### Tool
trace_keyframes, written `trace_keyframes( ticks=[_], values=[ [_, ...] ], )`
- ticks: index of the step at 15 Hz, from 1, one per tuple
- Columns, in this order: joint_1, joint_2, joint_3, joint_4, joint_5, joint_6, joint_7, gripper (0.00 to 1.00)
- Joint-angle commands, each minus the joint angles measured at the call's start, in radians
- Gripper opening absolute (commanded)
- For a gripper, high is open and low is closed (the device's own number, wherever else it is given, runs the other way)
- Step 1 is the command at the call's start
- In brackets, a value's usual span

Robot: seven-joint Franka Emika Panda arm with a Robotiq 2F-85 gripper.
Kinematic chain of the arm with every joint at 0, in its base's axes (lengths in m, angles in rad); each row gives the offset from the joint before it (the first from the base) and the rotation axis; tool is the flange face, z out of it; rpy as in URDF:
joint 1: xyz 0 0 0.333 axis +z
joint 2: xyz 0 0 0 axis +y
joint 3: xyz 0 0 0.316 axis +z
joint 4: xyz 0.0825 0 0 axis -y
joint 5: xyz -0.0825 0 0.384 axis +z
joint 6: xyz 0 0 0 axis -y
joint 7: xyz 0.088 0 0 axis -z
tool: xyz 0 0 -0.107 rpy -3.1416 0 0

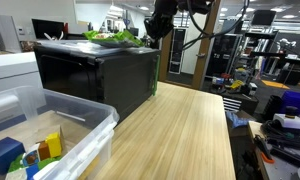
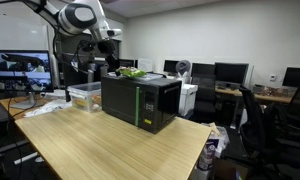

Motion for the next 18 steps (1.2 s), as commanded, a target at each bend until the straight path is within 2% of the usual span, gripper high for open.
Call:
trace_keyframes(
  ticks=[1,3,5,7,10,14,15,16,18],
  values=[
    [0.196,-0.123,-0.207,0.001,-0.133,-0.135,0.108,0.00],
    [0.282,-0.143,-0.280,0.014,-0.205,-0.220,0.166,0.00],
    [0.398,-0.124,-0.370,0.031,-0.093,-0.365,0.077,0.00],
    [0.462,-0.106,-0.420,0.039,-0.043,-0.464,0.085,0.00],
    [0.493,-0.087,-0.452,0.050,-0.038,-0.558,0.207,0.00],
    [0.510,-0.072,-0.452,0.050,-0.115,-0.578,0.337,0.00],
    [0.520,-0.072,-0.446,0.048,-0.149,-0.574,0.340,0.26],
    [0.570,-0.120,-0.465,0.008,-0.129,-0.502,0.220,0.43],
    [0.596,-0.132,-0.465,0.008,-0.112,-0.478,0.155,0.55]
  ],
)
